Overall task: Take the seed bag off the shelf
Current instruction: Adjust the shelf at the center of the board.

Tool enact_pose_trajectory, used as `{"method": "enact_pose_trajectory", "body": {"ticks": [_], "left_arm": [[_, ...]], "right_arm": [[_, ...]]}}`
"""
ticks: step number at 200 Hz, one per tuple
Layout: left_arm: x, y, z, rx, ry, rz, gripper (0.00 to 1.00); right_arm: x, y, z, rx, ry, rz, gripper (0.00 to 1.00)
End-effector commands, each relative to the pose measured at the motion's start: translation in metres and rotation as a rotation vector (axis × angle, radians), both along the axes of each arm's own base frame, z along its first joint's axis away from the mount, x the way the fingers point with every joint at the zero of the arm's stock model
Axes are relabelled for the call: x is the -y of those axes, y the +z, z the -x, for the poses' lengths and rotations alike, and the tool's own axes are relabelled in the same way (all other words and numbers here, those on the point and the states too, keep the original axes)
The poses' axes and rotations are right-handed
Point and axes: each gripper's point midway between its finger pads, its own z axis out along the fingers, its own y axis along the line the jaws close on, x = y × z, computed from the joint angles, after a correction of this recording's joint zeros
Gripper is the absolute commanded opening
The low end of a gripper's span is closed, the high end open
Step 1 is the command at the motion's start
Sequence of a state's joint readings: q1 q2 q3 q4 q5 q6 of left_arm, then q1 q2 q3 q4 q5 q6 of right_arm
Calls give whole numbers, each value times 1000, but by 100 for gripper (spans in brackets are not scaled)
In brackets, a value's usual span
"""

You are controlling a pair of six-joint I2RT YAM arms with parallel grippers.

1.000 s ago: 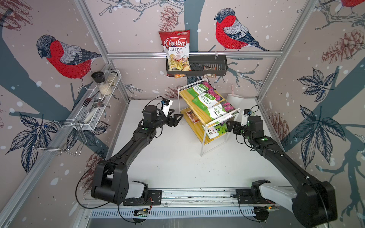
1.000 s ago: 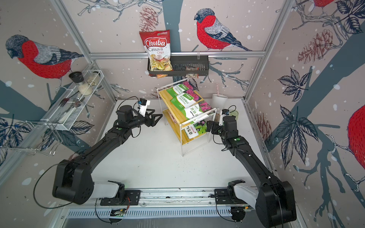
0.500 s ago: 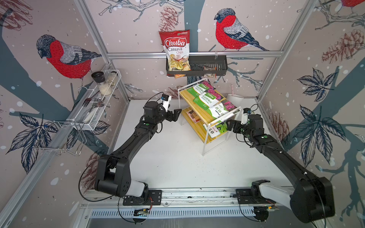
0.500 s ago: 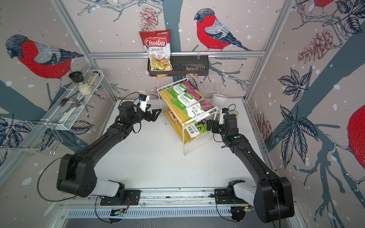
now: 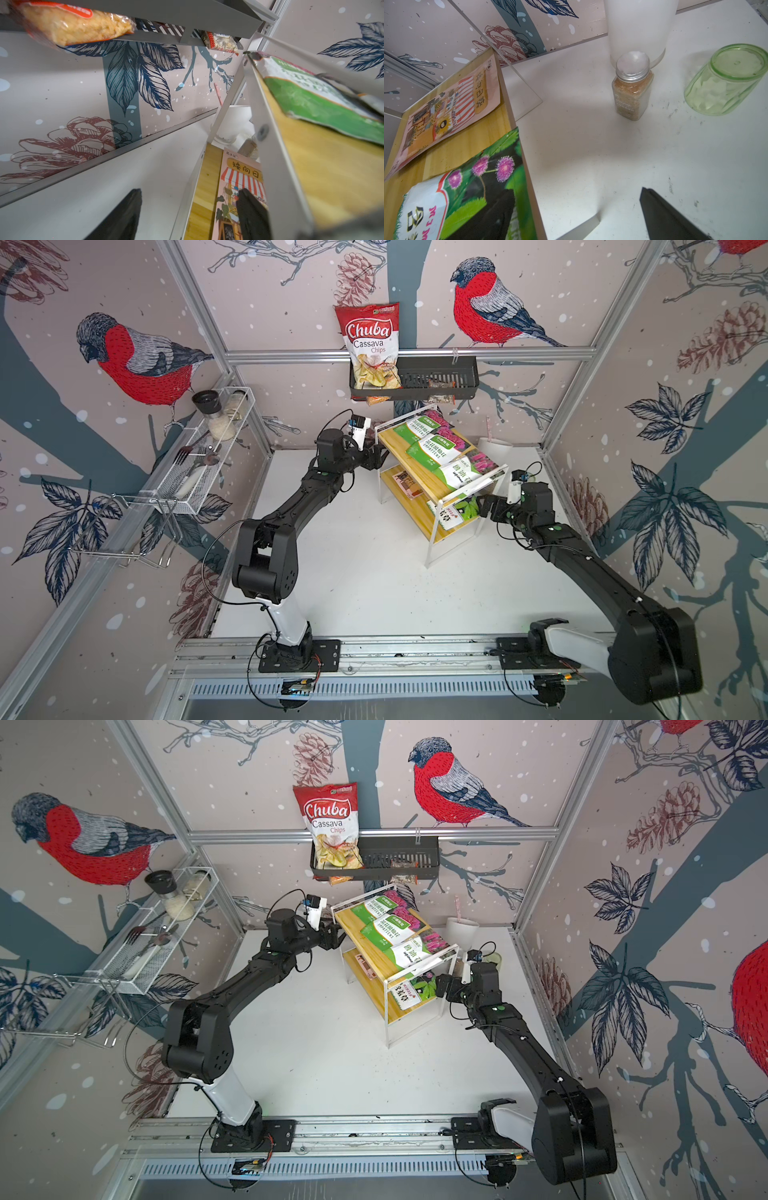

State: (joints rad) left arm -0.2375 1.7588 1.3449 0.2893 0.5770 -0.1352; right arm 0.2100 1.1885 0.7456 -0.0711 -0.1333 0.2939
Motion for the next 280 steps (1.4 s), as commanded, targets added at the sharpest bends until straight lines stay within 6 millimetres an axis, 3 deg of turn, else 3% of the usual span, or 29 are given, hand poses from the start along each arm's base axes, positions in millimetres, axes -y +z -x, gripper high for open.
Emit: {"method": "enact_pose_trajectory", "body": {"ticks": [1, 20, 25, 44, 95, 190, 233, 256, 264, 268, 280], "left_arm": [[6, 4, 11, -35, -44, 62, 74], [10, 7, 25, -49, -84, 98, 71], [11, 8, 28, -55, -95, 103, 70], [14, 9, 44, -77, -135, 102, 69], [7, 22, 85, -72, -163, 92, 70], [5, 17, 160, -117, -144, 115, 70], [-14, 24, 165, -79, -29, 17, 77], [-19, 41, 162, -25, 2, -17, 80], [-19, 38, 161, -34, 0, -24, 80], [-18, 51, 160, -10, -3, -21, 80], [-16, 60, 158, -7, -12, -23, 80]], "right_arm": [[-1, 7, -11, 30, -2, -16, 100], [-2, 12, -19, 30, 2, -17, 100], [-2, 4, -23, 7, 5, -11, 100], [-3, 2, -32, -2, 12, -7, 100], [-5, 5, -60, -4, 39, 5, 100], [-28, 8, -102, -30, 157, 4, 100], [-19, 23, -88, -36, 154, -41, 100], [-14, 36, -71, -41, 150, -91, 100], [-13, 39, -65, -46, 147, -94, 100], [-13, 39, -61, -52, 146, -96, 100], [-11, 39, -52, -67, 138, -98, 100]]}}
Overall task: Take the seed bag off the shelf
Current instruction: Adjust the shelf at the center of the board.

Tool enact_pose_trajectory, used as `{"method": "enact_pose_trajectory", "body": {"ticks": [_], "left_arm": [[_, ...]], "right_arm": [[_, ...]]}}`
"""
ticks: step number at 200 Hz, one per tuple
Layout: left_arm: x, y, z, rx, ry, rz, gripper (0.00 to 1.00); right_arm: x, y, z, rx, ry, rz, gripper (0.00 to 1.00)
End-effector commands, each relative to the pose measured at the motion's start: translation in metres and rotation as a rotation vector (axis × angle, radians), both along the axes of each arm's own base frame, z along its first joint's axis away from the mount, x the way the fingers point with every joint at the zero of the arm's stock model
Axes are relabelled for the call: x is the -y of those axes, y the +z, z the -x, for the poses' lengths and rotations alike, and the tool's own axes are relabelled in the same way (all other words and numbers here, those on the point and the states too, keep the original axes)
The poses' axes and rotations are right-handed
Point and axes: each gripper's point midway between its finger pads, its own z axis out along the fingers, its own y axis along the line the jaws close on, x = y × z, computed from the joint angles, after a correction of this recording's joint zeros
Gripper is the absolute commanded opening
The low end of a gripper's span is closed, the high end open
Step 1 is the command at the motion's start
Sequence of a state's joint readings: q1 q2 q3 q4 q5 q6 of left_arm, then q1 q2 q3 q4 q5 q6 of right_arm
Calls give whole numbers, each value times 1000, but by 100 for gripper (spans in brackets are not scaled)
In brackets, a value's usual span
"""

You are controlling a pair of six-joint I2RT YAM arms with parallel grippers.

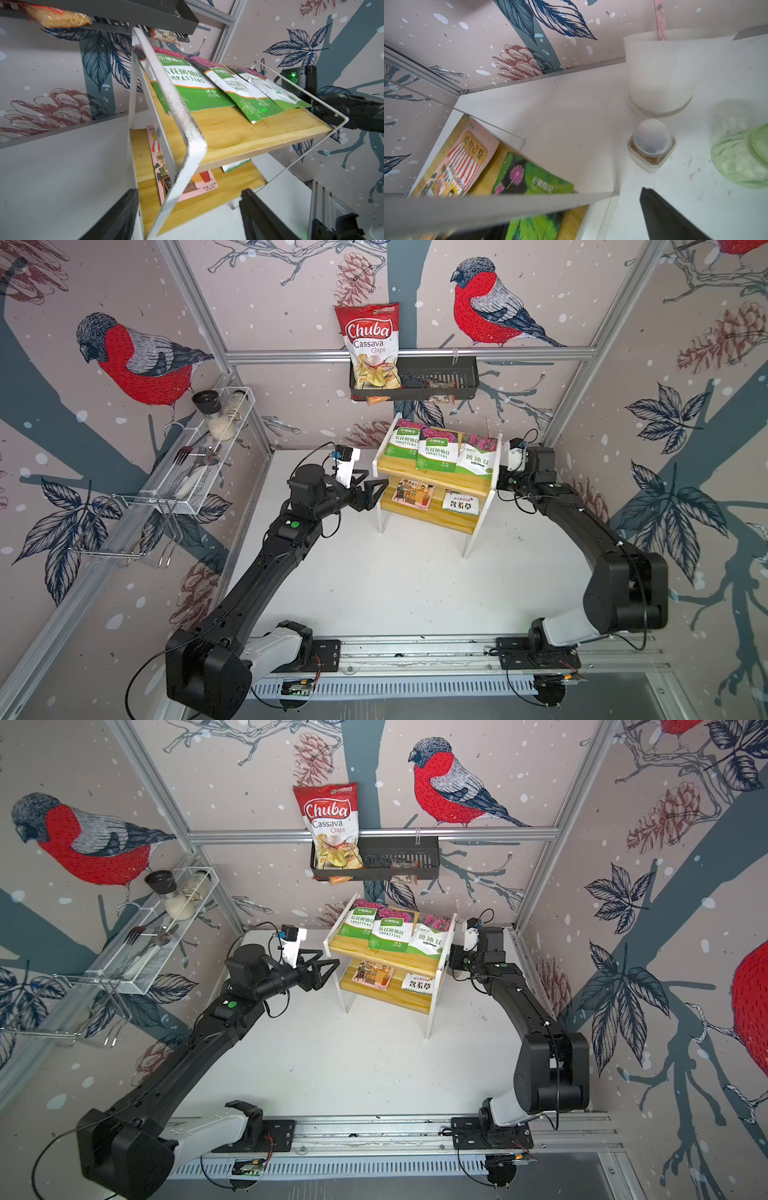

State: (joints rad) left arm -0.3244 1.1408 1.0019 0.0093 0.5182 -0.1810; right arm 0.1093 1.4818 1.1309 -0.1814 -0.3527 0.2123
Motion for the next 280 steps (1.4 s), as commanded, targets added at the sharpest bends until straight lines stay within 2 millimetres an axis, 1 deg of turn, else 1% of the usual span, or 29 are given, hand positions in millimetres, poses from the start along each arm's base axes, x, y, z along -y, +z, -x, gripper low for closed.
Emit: {"method": "enact_pose_trajectory", "body": {"ticks": [1, 31, 40, 59, 81, 104, 111, 136, 148, 169, 193, 215, 237, 256, 280], "left_arm": [[-1, 13, -5, 28, 9, -41, 80], [2, 35, -16, 54, 10, -44, 81], [4, 45, -20, 72, 6, -44, 81], [9, 57, -33, 81, 0, -51, 81], [18, 65, -52, 68, -12, -50, 81], [30, 74, -69, 59, -48, -6, 81], [34, 77, -73, 54, -60, 12, 81], [43, 85, -80, 30, -92, 61, 80], [46, 89, -79, 20, -99, 87, 80], [52, 94, -67, 12, -117, 113, 80], [55, 90, -52, -10, -117, 115, 80], [50, 86, -37, -19, -103, 131, 80], [41, 81, -26, -23, -73, 130, 80], [35, 79, -19, -26, -53, 125, 80], [29, 81, -13, -21, -32, 121, 80]], "right_arm": [[-4, -4, 22, -62, 15, -35, 100], [5, -12, 40, -94, -25, -17, 100], [8, -13, 42, -94, -37, -14, 100], [11, -16, 42, -94, -48, -22, 100], [13, -17, 32, -89, -54, -31, 100], [14, -23, 14, -110, -47, -34, 100], [13, -29, 9, -131, -41, -34, 100], [9, -39, -14, -160, -12, -38, 100], [5, -43, -23, -168, 2, -45, 100], [-1, -45, -38, -175, 23, -58, 100], [-10, -48, -53, -178, 51, -63, 100], [-20, -47, -67, -180, 78, -61, 100], [-31, -46, -79, -178, 97, -71, 100], [-46, -42, -89, -173, 125, -78, 100], [-66, -45, -92, -184, 166, -63, 100]]}}
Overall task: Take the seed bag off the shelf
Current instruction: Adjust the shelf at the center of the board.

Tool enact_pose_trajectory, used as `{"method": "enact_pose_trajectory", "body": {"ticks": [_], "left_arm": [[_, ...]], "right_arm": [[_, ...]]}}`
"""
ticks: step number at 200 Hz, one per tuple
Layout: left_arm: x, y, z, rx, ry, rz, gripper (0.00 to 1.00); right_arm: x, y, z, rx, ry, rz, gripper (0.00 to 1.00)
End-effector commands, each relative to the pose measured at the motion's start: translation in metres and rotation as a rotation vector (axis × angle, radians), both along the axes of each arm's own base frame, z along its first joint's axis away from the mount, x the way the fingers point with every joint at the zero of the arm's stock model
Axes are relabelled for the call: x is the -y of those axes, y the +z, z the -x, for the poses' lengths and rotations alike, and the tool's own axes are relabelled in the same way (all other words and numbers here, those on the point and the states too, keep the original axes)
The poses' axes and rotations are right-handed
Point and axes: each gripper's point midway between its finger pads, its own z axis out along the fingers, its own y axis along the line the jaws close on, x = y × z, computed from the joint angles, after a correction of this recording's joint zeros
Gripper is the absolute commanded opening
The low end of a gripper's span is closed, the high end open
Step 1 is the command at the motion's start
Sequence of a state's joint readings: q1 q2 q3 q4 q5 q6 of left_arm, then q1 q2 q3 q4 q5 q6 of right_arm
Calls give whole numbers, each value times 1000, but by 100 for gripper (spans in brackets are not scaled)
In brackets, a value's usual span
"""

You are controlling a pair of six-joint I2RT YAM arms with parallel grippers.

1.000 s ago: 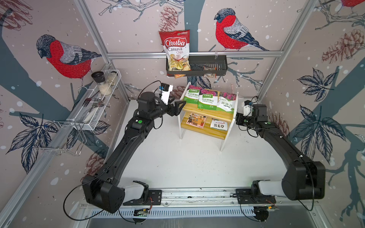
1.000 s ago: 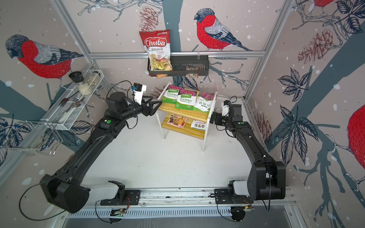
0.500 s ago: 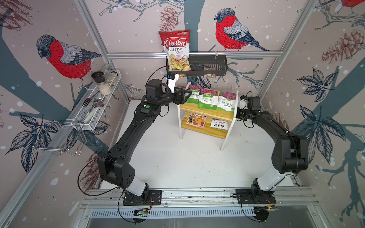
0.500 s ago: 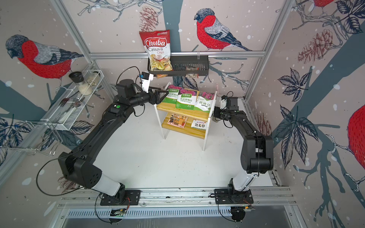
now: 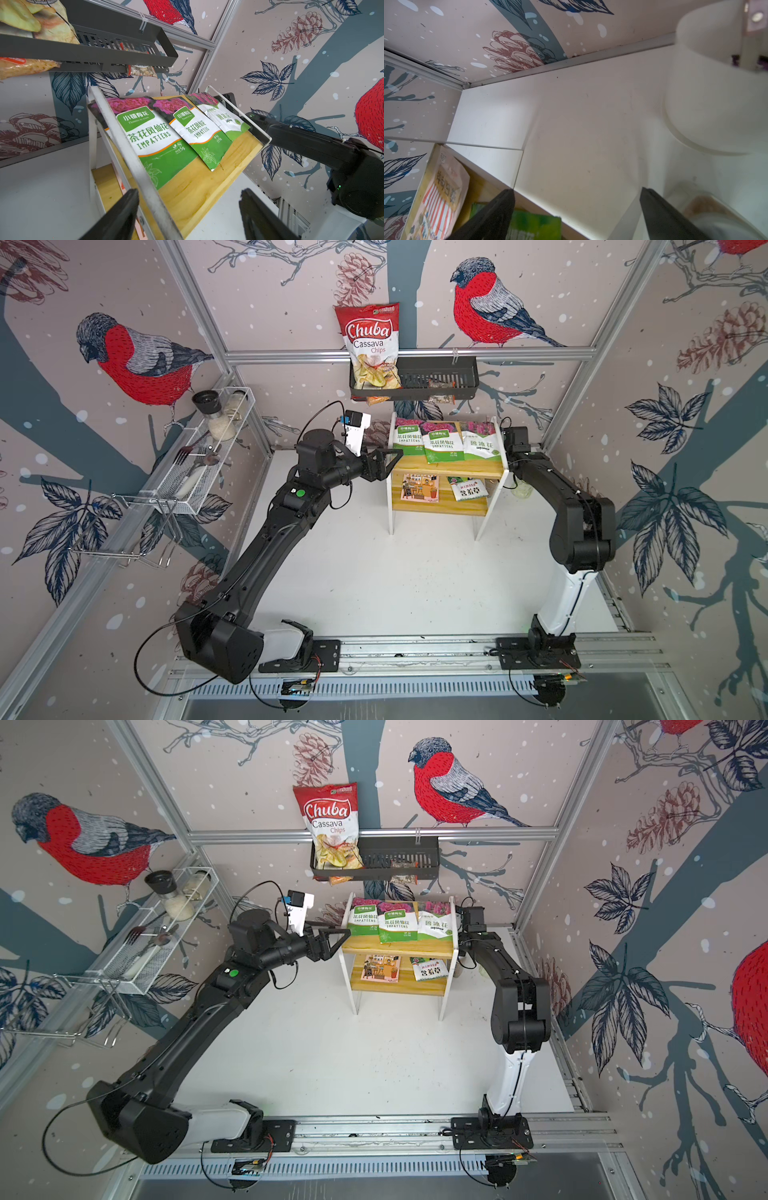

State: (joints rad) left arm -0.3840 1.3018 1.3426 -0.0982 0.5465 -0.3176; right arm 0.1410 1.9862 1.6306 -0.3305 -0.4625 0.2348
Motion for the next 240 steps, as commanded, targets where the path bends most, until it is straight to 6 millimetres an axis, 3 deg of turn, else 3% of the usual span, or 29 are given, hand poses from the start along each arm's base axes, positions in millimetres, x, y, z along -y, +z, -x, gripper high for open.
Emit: {"method": "enact_pose_trajectory", "body": {"ticks": [1, 28, 68, 93, 132, 168, 210, 240], "left_arm": [[-6, 6, 3, 16, 36, 7, 80], [-8, 6, 4, 15, 43, 2, 80], [-10, 7, 4, 16, 56, 5, 80], [-15, 12, 2, 32, 93, 2, 80], [-17, 18, -3, 31, 123, 11, 80], [-29, 33, -19, -80, 307, 116, 80], [-41, 35, -16, -255, 504, 322, 80], [-27, 30, -15, -374, 535, 361, 81]], "right_arm": [[-22, 0, 2, -11, 63, -2, 100], [-19, -4, -1, -24, 31, -23, 100], [-2, 8, 0, -18, -4, -78, 100], [-2, 31, 7, -5, 52, -190, 100], [-1, 51, 12, 36, 53, -199, 100], [21, 43, 26, -5, -32, -189, 100], [54, 28, 56, -65, -161, -167, 100], [71, 16, 78, -111, -272, -123, 100]]}}
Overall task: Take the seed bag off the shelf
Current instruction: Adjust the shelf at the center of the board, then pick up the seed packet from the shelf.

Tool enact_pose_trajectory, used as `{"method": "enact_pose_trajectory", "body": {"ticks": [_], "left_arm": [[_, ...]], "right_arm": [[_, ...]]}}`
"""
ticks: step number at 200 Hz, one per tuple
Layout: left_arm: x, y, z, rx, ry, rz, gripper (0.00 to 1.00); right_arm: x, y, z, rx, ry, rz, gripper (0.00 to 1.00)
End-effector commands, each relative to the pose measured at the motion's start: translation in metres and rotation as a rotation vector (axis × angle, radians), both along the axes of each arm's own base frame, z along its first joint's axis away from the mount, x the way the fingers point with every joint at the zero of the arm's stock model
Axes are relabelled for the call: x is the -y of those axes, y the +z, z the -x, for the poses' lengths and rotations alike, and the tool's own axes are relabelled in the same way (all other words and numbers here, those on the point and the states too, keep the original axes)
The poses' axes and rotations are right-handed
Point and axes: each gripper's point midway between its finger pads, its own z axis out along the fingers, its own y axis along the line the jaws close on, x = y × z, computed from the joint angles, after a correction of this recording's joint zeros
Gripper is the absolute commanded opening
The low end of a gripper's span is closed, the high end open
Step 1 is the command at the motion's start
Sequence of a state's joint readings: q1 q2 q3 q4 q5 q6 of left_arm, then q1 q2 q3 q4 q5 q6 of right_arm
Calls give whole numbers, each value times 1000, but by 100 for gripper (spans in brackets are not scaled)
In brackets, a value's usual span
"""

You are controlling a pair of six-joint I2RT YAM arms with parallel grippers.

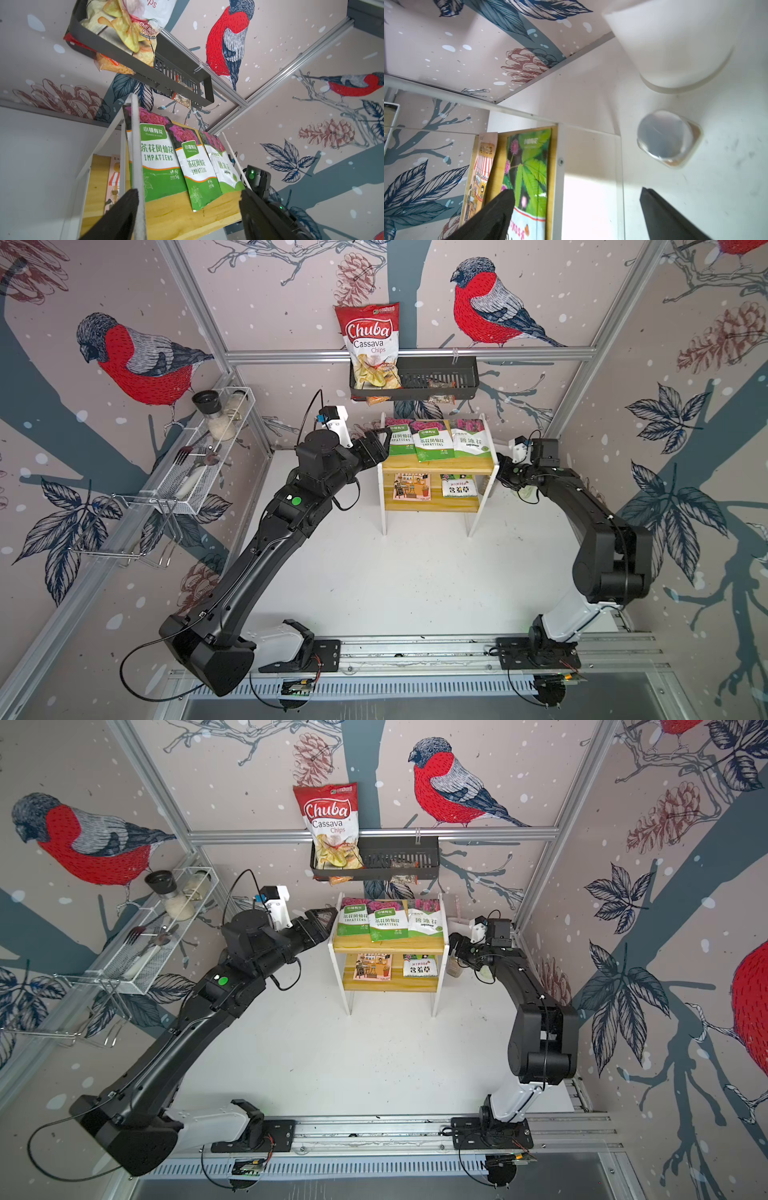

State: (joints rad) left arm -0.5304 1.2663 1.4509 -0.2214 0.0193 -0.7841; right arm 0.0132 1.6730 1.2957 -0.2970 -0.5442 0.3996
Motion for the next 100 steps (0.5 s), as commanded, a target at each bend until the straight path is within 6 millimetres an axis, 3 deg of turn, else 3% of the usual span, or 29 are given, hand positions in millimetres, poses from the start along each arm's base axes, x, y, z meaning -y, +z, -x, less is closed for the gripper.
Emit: {"method": "enact_pose_trajectory", "body": {"ticks": [1, 44, 63, 80, 100], "left_arm": [[-2, -2, -6, -107, 97, 79, 81], [25, 43, -23, -10, 60, -133, 80], [41, 56, -33, 29, 4, -163, 70], [65, 48, -43, 9, -81, -173, 62], [91, 31, -52, -37, -166, -148, 60]], "right_arm": [[15, -7, 11, -45, -103, 35, 100], [24, -8, 37, -66, -161, 61, 100], [25, -9, 42, -69, -163, 58, 100], [24, -10, 45, -74, -161, 50, 100], [22, -6, 48, -65, -160, 36, 100]]}}
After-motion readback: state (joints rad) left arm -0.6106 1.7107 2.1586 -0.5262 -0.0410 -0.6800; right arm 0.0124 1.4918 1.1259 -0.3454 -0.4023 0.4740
